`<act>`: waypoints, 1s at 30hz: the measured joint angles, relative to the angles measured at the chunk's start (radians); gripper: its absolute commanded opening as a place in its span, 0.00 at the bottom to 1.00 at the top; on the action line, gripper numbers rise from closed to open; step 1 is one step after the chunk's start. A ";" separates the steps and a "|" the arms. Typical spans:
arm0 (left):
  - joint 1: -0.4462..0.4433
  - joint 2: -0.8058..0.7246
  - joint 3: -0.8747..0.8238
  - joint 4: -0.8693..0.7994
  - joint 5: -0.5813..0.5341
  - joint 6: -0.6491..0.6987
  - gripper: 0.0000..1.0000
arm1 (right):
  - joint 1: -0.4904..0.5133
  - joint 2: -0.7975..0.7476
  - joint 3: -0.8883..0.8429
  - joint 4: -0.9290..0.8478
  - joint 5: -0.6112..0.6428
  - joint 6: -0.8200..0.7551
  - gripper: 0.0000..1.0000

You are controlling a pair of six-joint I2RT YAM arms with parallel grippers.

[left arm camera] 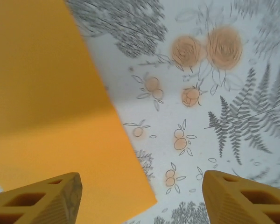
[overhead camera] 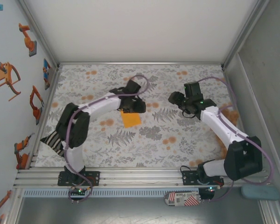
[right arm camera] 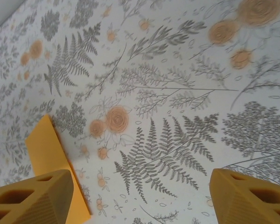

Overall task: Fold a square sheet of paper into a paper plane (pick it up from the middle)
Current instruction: Turn over the paper at the center of the table, then move the paper to the center of the table.

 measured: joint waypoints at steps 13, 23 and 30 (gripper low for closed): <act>0.282 -0.356 -0.425 0.138 0.065 -0.185 0.98 | 0.296 0.451 0.266 0.109 -0.192 -0.023 0.42; 0.330 -0.431 -0.474 0.148 0.054 -0.207 0.96 | 0.333 0.742 0.457 0.207 -0.293 0.026 0.37; 0.331 -0.415 -0.480 0.183 0.113 -0.216 0.96 | 0.330 0.762 0.434 0.214 -0.280 0.054 0.37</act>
